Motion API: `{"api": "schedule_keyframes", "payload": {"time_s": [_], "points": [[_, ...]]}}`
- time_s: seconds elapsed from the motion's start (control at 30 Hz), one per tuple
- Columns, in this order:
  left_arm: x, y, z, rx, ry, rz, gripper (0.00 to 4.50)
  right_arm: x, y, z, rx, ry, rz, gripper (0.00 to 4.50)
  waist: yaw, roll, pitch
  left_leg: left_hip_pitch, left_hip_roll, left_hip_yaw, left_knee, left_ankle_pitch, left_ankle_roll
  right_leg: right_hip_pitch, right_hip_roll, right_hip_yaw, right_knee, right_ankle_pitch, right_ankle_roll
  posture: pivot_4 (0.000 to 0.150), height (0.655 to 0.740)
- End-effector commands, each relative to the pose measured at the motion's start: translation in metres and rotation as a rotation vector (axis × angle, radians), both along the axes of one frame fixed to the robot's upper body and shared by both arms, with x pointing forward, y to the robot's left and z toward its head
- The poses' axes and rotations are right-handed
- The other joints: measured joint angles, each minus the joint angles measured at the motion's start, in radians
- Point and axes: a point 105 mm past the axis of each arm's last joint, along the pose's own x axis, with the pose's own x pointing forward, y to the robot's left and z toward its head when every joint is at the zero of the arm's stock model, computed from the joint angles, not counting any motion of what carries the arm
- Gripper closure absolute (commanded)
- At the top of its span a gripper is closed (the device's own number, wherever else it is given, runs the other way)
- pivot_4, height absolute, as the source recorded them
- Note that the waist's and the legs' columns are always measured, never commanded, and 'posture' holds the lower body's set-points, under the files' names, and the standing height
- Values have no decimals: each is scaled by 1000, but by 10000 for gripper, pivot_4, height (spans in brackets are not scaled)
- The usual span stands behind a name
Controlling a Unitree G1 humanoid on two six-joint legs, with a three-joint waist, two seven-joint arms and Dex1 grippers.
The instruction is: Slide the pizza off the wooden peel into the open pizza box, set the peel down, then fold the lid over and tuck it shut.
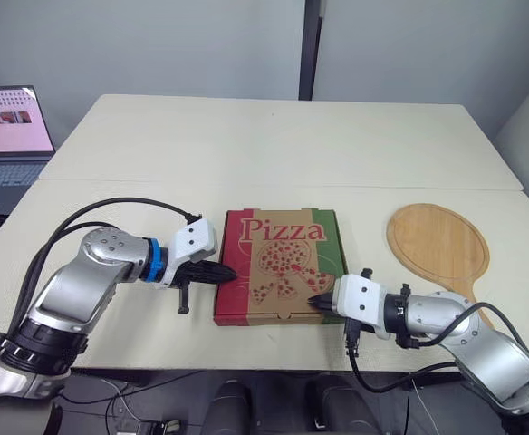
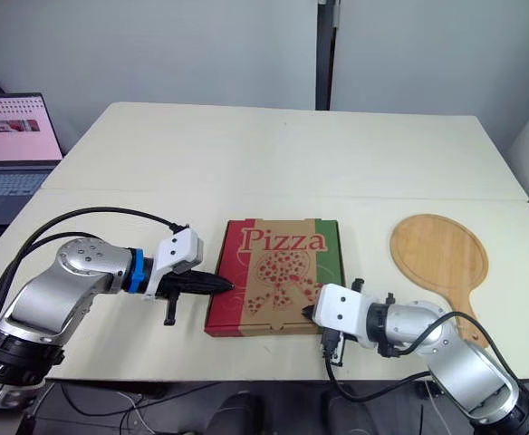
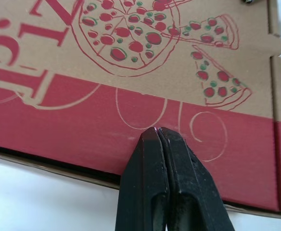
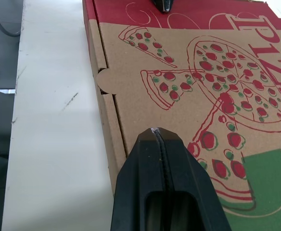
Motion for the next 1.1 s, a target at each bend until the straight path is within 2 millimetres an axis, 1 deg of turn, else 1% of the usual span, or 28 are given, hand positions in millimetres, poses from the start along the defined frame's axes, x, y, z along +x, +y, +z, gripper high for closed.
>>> {"api": "schedule_keyframes", "payload": {"time_s": [0.03, 0.1, 0.17, 0.2, 0.3, 0.37, 0.4, 0.47, 0.5, 0.53, 0.57, 0.63, 0.7, 0.77, 0.97, 1.1], "points": [[-1, 2, -20, 25, 26, 20, 45000, 2, -1, 2, -4, -21, 2, 44607, 0, 0, -2, 0, 0, 0, 0, 0, 0, 0, 0, 0, 0, 0, 0, 1500, 7343], [4, -1, -7, -51, 10, 47, 45000, 6, -3, 8, 15, -48, -8, 44607, 0, 0, -4, 1, 0, 0, 0, 0, 0, 1, 0, 0, 0, 0, 0, 1500, 7343], [12, 5, 8, -120, -12, 110, 45000, 16, -8, 21, 61, -101, -60, 44607, 1, 0, -4, 1, 0, 0, 0, 0, 0, 1, 0, 0, 0, 0, 0, 1500, 7343], [16, 10, 13, -142, -21, 146, 45000, 21, -12, 27, 77, -121, -88, 44607, 1, 0, -4, 1, 0, 0, 1, 0, 0, 1, 0, 0, 0, 0, 0, 1500, 7343], [38, 37, 27, -189, -101, 311, 45000, 42, -32, 43, 103, -218, -205, 44607, 1, 0, -4, 0, 0, 0, 0, 0, 0, 0, 0, 0, 0, 0, 0, 1500, 7343], [52, 50, 39, -233, -169, 409, 45000, 56, -50, 51, 102, -274, -295, 44607, 0, 0, -4, 0, 0, 0, 0, 0, 0, 0, 0, 0, 0, 0, 0, 1500, 7343], [61, 55, 44, -251, -217, 461, 45000, 63, -59, 52, 81, -302, -335, 44607, 1, 0, -4, 0, 0, 0, 0, 0, 0, 0, 0, 0, 0, 0, 0, 1500, 7343], [70, 60, 38, -237, -257, 523, 45000, 74, -74, 44, 8, -337, -383, 44607, 1, 0, -4, -1, 0, 0, 0, 0, 0, 0, 0, 0, 0, 0, 0, 1500, 7343], [72, 60, 35, -226, -265, 536, 45000, 77, -77, 41, -14, -347, -395, 44607, 1, 0, -4, -1, -1, 0, 0, 0, 0, 0, -1, 0, 0, 0, 0, 1500, 7343], [73, 59, 31, -220, -259, 545, 45000, 80, -79, 38, -27, -345, -408, 44607, 1, 0, -4, -1, -1, 0, 0, 0, 0, 0, -1, 0, 0, 0, 0, 1500, 7343], [72, 56, 24, -217, -238, 548, 45000, 81, -80, 30, -50, -326, -410, 44607, 1, 0, -4, -1, -2, 1, 0, 0, 0, 0, -2, 0, -1, 2, -4, 1500, 7343], [68, 49, 11, -212, -191, 539, 45000, 78, -78, 13, -96, -262, -385, 44607, 1, 0, -4, -1, -2, 1, -1, 0, 0, -1, -2, 0, -1, 3, -5, 1500, 7343], [63, 39, 0, -194, -160, 499, 45000, 71, -70, 5, -99, -226, -334, 44607, 0, 0, -4, -1, -1, 0, -1, 0, 0, -1, -2, 0, -1, 3, -5, 1500, 7343], [59, 30, -6, -202, -133, 470, 45000, 64, -59, 2, -79, -203, -283, 44607, -1, 0, -4, -1, -1, 0, -1, 0, 0, -1, -1, 0, 0, 3, -5, 1500, 7343], [59, 11, -8, -234, -97, 425, 45000, 49, -45, -1, -44, -145, -199, 44607, 0, 0, -4, -1, -1, 0, -1, 0, 0, -1, -1, 0, 0, 2, -3, 1500, 7343], [62, 5, -8, -239, -96, 412, 45000, 45, -41, 0, -45, -142, -177, 44607, 1, 0, -4, -1, -1, 0, -1, 0, 0, -1, -1, 0, 0, 2, -3, 1500, 7343]]}}
